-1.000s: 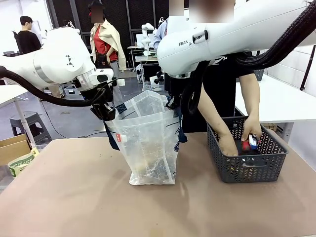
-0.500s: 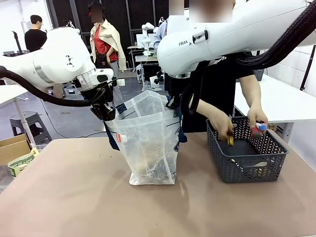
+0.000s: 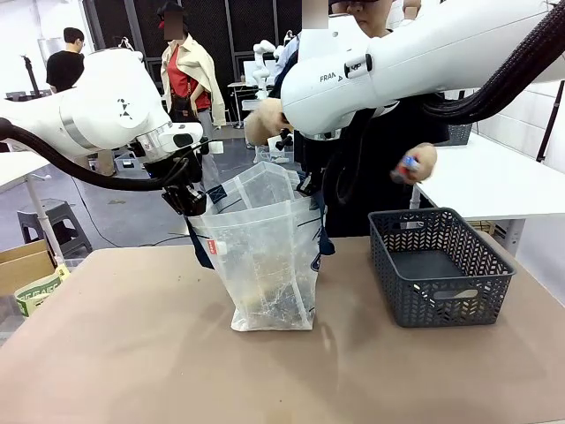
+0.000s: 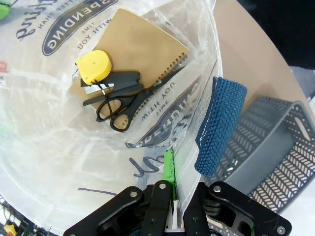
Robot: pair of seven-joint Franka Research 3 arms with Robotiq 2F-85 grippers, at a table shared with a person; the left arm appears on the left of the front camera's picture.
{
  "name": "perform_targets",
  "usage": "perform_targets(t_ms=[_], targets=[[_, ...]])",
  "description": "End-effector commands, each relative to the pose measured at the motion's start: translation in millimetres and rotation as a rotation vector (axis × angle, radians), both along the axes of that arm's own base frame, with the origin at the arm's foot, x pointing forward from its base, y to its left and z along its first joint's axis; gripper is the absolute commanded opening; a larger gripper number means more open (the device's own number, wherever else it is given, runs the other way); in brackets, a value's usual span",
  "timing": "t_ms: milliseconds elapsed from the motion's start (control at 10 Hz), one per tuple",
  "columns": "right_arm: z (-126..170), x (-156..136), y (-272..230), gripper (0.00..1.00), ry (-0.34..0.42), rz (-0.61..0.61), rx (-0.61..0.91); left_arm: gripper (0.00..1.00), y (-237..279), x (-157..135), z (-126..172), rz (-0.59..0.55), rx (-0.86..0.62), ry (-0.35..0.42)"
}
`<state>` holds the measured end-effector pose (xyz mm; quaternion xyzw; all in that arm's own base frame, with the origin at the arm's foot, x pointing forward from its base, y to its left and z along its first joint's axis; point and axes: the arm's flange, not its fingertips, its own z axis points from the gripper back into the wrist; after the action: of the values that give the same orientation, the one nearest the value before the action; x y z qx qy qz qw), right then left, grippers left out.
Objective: Transfer purchased items from the store into the shopping bag.
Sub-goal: Move the Reusable shopping bag to the right side of the table.
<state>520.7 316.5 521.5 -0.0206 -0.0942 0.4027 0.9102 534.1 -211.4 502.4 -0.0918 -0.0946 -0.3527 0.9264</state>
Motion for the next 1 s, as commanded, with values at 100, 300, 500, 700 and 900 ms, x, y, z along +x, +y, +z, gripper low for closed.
perform_targets(t_ms=[100, 300, 500, 700, 900], targets=[[0.7, 0.6, -1.3, 0.0, -0.003, -0.002, 0.001, 0.0, 1.7, 0.3, 0.8, 0.006, -0.001, -0.001], [0.7, 0.6, -1.3, 0.0, -0.003, -0.002, 0.001, 0.0, 1.7, 0.3, 0.8, 0.006, -0.001, -0.001], [0.7, 0.6, -1.3, 0.0, -0.003, -0.002, 0.001, 0.0, 1.7, 0.3, 0.8, 0.006, -0.001, -0.001], [0.7, 0.6, -1.3, 0.0, -0.003, -0.002, 0.001, 0.0, 1.7, 0.3, 0.8, 0.006, -0.001, -0.001], [0.7, 0.6, -1.3, 0.0, -0.003, -0.002, 0.001, 0.0, 1.7, 0.3, 0.8, 0.006, -0.001, -0.001]])
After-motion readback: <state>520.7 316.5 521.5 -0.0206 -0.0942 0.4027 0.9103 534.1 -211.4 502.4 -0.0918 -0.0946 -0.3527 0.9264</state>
